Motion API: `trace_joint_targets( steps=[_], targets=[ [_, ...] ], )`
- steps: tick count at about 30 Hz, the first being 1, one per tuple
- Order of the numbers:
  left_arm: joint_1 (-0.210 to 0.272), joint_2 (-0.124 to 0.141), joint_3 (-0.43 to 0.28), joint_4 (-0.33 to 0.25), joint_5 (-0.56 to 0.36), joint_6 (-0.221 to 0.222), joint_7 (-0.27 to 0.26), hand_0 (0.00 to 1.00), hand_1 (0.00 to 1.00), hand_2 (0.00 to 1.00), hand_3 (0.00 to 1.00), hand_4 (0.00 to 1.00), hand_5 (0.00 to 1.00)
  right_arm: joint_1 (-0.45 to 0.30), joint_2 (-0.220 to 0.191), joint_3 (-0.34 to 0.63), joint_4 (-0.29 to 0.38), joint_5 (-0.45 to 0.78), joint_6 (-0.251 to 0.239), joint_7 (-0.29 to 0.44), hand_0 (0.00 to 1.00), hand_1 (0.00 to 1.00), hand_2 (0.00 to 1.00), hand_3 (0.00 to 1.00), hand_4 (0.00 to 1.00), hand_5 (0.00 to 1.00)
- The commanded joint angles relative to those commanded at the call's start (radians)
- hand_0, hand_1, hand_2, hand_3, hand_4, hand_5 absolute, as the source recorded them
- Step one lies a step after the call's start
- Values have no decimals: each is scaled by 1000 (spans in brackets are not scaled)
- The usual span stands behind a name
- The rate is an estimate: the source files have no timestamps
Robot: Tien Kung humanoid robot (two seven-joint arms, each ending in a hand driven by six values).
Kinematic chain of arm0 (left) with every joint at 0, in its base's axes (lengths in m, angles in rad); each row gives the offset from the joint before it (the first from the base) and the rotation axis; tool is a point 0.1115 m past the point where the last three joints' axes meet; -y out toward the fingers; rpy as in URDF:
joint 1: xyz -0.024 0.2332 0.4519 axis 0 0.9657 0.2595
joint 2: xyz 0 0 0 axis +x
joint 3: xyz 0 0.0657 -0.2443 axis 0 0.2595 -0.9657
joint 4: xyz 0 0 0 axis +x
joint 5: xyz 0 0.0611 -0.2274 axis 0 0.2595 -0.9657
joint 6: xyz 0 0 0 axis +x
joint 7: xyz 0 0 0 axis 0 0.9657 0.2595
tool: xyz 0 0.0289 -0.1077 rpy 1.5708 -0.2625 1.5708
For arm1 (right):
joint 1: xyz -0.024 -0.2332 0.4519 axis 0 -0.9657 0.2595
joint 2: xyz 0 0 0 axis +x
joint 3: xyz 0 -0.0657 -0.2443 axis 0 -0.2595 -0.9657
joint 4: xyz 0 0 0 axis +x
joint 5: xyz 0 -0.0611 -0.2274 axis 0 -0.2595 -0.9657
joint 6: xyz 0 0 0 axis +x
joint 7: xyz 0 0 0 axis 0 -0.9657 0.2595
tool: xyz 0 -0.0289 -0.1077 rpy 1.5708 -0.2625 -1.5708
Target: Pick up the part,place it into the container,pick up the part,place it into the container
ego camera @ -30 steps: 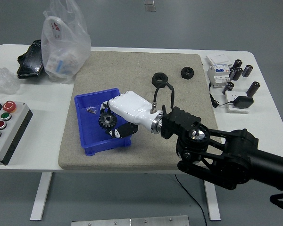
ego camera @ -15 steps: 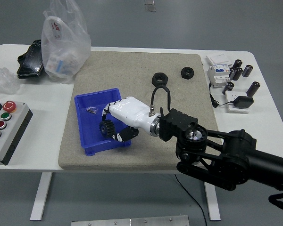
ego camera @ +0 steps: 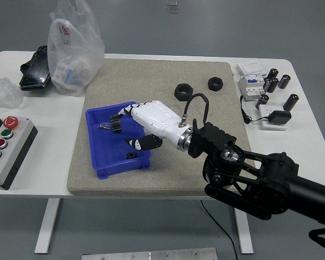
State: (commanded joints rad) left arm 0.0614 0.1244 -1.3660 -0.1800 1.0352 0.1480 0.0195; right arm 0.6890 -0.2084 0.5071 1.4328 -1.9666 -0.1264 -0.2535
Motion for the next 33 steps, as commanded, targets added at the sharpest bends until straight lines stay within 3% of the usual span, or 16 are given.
trace_joint_targets(
  steps=[9, 10, 20, 27, 33],
  targets=[
    [8, -4, -12, 0, 5, 2, 6, 682, 650, 627, 651, 693, 244, -178, -68, 259, -30, 144, -95, 74, 431, 683, 757, 738, 688, 278],
    [9, -5, -13, 0, 6, 2, 7, 682, 650, 627, 651, 693, 243, -196, -71, 286, -35, 157, -100, 82, 473, 682, 750, 724, 682, 281],
    [7, -5, -11, 0, 11, 1, 5, 682, 650, 626, 650, 692, 244, -407, -63, 537, -41, 227, -140, 155, 496, 691, 748, 721, 680, 279],
    [7, -1, -10, 0, 21, 3, 13, 682, 650, 626, 650, 692, 243, -532, -68, 608, -44, 335, -207, 259, 503, 681, 736, 701, 661, 300],
    [2, 9, -17, 0, 34, 3, 20, 682, 650, 626, 650, 692, 244, -557, -56, 617, -43, 463, -226, 358, 505, 664, 714, 688, 657, 301]
  ],
)
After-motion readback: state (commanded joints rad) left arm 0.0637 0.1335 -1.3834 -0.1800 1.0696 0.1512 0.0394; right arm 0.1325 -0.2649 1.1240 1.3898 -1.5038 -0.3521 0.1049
